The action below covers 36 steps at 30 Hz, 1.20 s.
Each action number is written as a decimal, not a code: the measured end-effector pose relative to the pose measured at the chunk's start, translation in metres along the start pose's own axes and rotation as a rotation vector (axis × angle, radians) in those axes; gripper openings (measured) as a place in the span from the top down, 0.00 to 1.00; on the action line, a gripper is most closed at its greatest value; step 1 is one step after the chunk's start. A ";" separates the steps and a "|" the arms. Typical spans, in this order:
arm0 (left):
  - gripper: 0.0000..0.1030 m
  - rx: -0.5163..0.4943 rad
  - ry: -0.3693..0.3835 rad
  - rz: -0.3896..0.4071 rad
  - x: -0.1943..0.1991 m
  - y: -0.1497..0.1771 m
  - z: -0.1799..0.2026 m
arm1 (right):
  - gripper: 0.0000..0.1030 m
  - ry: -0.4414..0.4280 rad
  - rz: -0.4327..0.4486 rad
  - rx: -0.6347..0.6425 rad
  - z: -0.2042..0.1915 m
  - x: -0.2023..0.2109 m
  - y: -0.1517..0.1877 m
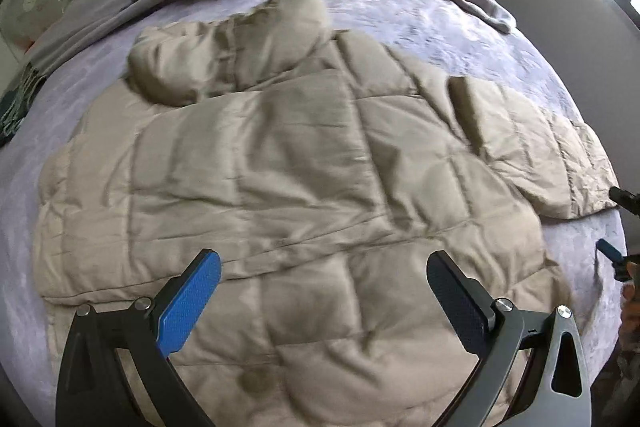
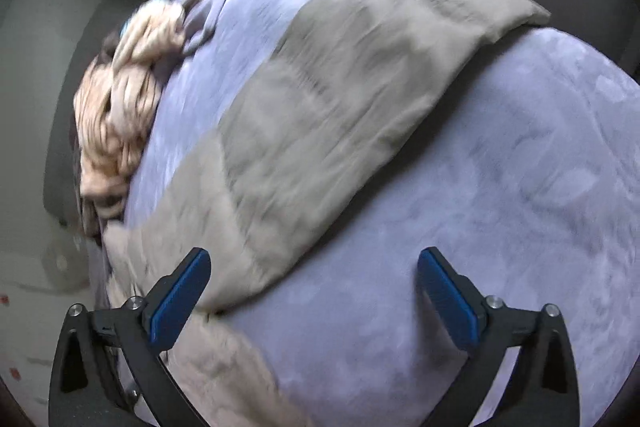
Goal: Fold large clothes
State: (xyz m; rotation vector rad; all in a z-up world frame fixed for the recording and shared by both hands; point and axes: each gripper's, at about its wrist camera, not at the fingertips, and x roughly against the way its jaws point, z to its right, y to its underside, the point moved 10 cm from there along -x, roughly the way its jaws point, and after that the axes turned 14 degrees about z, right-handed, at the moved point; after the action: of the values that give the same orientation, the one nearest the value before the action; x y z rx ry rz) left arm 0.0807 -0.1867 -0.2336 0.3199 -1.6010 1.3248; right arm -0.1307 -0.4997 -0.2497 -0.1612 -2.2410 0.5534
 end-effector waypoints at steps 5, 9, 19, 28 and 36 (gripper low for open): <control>0.00 -0.012 0.015 -0.001 -0.003 -0.003 0.022 | 0.00 -0.046 -0.005 -0.125 0.016 -0.015 -0.027; 0.00 -0.011 0.019 -0.003 -0.003 -0.006 0.030 | 0.00 -0.097 0.036 -0.212 0.022 -0.023 -0.058; 0.00 0.038 -0.024 0.018 0.000 -0.015 0.019 | 0.42 -0.215 -0.005 -0.469 0.018 -0.048 -0.090; 0.00 0.107 -0.081 0.030 0.008 -0.018 -0.020 | 0.93 -0.303 -0.053 -0.390 -0.036 -0.043 -0.088; 0.00 0.173 -0.146 0.074 0.028 -0.023 -0.080 | 0.93 -0.383 -0.062 0.085 -0.192 -0.020 -0.057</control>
State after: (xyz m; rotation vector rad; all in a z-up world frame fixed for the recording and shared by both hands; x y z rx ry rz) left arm 0.1245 -0.1159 -0.2049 0.4764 -1.6348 1.5303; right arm 0.0286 -0.4916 -0.1270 0.0644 -2.5752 0.6917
